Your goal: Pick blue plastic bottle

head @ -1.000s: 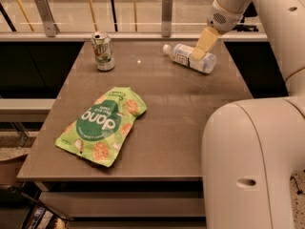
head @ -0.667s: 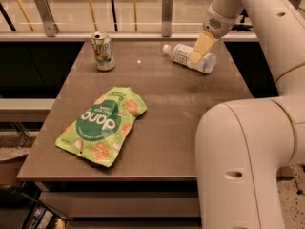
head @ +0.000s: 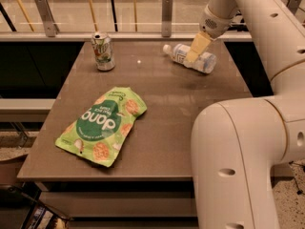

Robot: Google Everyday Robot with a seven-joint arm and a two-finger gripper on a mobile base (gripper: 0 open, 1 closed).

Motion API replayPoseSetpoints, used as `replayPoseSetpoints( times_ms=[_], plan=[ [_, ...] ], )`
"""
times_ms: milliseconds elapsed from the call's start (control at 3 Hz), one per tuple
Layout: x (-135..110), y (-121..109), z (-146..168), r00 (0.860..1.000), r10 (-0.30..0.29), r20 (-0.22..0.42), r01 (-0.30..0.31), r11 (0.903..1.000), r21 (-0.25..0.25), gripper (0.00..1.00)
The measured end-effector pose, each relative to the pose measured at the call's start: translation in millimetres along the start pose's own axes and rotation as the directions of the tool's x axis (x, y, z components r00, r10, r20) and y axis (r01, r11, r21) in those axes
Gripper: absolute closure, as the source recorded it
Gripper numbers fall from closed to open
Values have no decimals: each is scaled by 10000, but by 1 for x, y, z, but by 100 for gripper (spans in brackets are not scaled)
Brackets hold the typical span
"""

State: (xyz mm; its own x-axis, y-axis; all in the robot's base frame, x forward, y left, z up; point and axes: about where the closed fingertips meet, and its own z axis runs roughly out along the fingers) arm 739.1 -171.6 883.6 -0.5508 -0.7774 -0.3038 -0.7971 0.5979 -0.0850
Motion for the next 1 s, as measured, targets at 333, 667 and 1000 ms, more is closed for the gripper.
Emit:
replayPoseSetpoints(
  times_ms=[333, 667, 1000],
  plan=[
    [-7, -1, 15, 9996, 195, -214, -195, 9998, -1, 0],
    [-12, -2, 33, 9975, 436, -557, -439, 9990, -35, 0],
    [-15, -1, 50, 9936, 629, -938, -636, 9980, -47, 16]
  ],
)
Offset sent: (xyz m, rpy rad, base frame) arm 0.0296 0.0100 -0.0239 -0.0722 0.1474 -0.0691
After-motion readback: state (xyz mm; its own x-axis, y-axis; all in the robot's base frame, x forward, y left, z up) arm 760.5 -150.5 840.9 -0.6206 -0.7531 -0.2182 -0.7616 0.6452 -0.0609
